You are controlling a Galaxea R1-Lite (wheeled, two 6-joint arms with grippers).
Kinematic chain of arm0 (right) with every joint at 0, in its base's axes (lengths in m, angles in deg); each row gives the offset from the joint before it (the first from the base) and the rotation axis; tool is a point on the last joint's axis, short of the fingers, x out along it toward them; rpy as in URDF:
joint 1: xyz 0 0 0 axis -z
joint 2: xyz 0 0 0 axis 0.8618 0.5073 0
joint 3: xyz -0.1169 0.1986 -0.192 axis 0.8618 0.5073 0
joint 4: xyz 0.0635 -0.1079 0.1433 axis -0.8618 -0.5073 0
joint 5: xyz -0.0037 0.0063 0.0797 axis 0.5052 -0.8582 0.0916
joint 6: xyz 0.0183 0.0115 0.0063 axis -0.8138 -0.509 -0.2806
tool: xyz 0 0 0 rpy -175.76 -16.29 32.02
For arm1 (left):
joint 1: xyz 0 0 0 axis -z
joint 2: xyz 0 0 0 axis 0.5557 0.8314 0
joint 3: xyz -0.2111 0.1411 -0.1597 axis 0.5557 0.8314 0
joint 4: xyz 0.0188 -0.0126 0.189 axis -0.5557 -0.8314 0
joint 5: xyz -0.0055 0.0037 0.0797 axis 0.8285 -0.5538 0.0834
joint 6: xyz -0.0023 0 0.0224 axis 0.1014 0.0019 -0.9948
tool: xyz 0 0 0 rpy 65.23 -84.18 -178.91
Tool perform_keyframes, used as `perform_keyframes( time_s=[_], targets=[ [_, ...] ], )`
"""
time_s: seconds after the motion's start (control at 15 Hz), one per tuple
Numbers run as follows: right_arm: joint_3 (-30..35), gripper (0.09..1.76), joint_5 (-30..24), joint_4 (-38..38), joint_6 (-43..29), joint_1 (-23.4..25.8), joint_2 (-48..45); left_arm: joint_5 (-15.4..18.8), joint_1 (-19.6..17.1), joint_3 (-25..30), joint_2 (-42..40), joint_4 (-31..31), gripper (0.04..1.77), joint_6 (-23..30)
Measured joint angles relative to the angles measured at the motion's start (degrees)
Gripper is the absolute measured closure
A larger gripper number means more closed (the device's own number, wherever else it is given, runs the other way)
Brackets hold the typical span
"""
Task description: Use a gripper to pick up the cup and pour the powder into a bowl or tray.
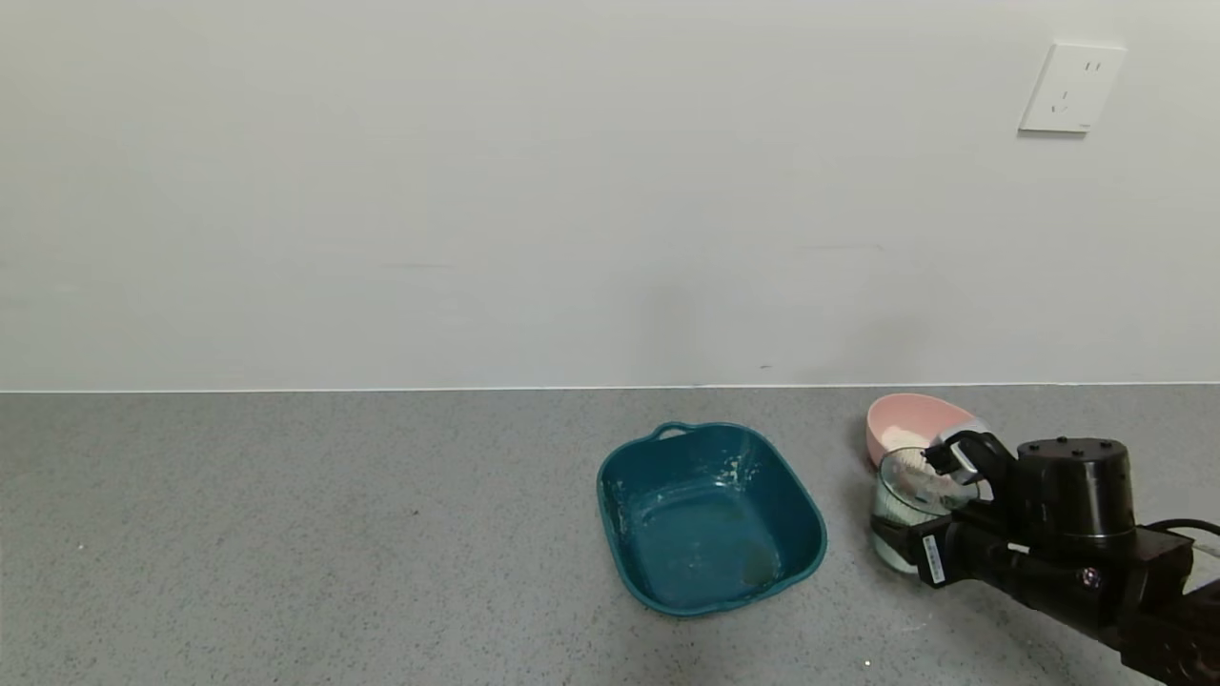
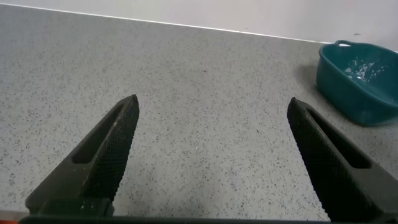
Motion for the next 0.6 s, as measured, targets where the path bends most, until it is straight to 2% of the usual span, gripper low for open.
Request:
perform_keyframes(
  time_s=[0.47,0.6],
  targets=[
    [0.77,0.51,0.02,0.35,0.06,-0.61,1.35,0.0,0.0,0.0,0.0,0.0,0.09,0.0],
    [0.77,0.4,0.0,1.49,0.12,-0.68,1.35,0.0,0.0,0.0,0.0,0.0,0.09,0.0]
  ],
)
